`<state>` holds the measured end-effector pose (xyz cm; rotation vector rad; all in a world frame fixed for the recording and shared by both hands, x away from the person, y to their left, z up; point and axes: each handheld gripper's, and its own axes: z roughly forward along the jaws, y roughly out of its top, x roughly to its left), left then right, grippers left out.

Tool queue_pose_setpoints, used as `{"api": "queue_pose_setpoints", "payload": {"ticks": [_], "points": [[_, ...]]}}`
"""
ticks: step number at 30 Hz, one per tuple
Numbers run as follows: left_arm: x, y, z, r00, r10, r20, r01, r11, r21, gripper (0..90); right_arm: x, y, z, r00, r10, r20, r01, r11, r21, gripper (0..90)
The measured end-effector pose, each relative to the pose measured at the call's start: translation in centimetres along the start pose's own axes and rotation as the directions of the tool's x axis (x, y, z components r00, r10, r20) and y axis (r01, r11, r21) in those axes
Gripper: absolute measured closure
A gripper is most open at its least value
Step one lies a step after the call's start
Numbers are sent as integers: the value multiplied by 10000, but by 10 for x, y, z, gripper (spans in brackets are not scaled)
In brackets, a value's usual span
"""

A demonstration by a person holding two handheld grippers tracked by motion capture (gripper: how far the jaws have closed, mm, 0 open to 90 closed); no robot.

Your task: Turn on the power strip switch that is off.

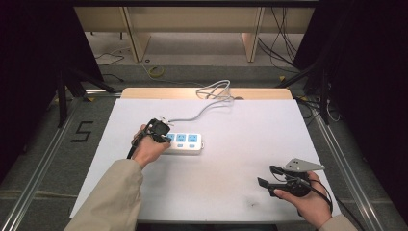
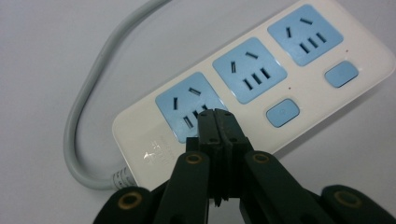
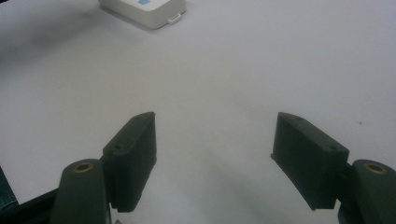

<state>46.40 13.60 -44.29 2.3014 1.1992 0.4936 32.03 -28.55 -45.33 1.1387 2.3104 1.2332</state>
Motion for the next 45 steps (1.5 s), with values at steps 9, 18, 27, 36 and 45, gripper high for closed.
{"api": "queue_pose_setpoints", "payload": {"ticks": [9,18,27,36,45], "points": [[6,0,-11,9995,-325,-50,321,9974,-650,830,0,0,0,10000,-16,-3,16,10000,-6,308],[7,-1,-19,9987,-503,-29,497,9928,-1088,756,0,0,0,10000,1,0,-1,10000,-40,308],[9,-3,-23,9936,-1126,27,1118,9833,-1433,551,0,0,0,10000,37,17,-37,10000,-48,308],[10,-7,-29,9974,-718,89,723,9832,-1677,341,0,0,-1,10000,18,34,-18,10000,-69,308],[2,-15,-44,9952,-441,872,652,9642,-2570,251,0,0,0,10000,10,24,-10,10000,-41,307]]}}
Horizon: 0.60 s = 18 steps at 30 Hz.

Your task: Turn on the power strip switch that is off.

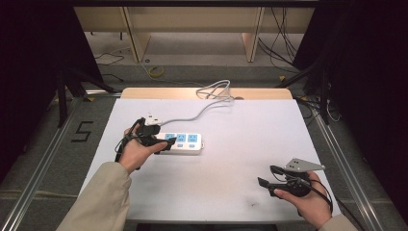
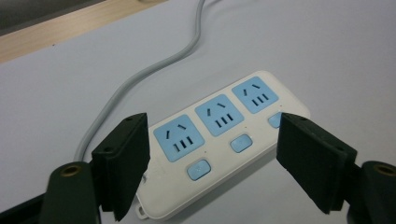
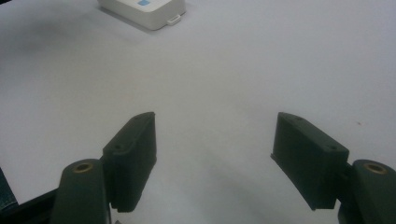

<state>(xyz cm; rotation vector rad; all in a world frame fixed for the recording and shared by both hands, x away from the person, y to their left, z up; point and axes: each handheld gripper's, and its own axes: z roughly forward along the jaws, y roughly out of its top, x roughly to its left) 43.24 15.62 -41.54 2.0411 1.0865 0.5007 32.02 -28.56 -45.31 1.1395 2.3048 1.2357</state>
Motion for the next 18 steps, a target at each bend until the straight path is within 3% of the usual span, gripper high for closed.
{"api": "queue_pose_setpoints", "payload": {"ticks": [18], "points": [[-24,-16,-17,9951,782,597,-737,9945,-744,210,-1,0,0,10000,-56,-13,56,10000,-13,306]]}}
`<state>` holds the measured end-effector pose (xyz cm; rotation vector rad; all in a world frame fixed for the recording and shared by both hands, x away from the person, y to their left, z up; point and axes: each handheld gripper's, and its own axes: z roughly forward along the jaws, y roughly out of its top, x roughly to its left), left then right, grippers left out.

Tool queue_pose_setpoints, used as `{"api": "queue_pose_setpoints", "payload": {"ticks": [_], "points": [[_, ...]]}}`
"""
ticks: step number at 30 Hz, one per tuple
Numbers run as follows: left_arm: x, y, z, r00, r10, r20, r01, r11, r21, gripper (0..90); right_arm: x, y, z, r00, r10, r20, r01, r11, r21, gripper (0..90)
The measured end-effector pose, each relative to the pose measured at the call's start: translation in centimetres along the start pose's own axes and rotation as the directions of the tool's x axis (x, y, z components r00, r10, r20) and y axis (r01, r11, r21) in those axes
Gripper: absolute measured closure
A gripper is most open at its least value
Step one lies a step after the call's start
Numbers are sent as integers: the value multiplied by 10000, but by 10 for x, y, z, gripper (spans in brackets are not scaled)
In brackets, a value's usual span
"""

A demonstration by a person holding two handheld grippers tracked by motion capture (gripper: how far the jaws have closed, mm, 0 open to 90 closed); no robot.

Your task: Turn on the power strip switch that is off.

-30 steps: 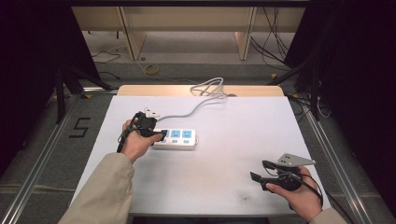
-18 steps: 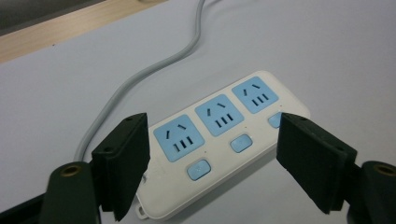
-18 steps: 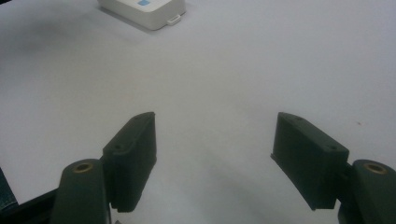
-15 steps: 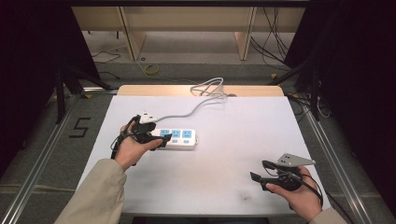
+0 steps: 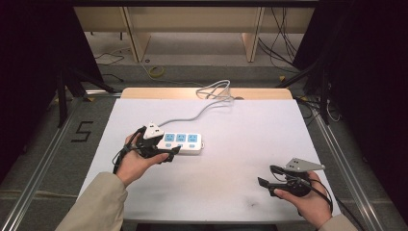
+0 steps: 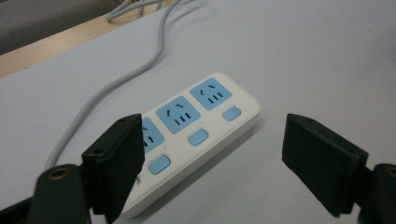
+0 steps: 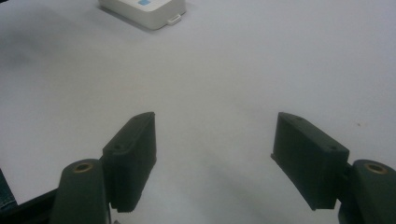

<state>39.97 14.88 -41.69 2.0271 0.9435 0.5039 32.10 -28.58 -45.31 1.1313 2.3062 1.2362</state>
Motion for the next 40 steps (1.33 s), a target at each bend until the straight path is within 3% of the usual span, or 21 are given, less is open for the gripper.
{"api": "queue_pose_setpoints", "payload": {"ticks": [17,31,40], "points": [[-16,-21,-11,9963,606,605,-597,9981,-173,198,-2,0,0,10000,-48,12,48,10000,19,303],[-15,-54,-27,9956,755,563,-762,9970,103,187,-3,0,0,10000,-66,-15,66,10000,0,299],[-15,-59,-29,9950,787,610,-800,9966,185,183,-4,0,1,10000,-58,-18,58,10000,31,299]]}}
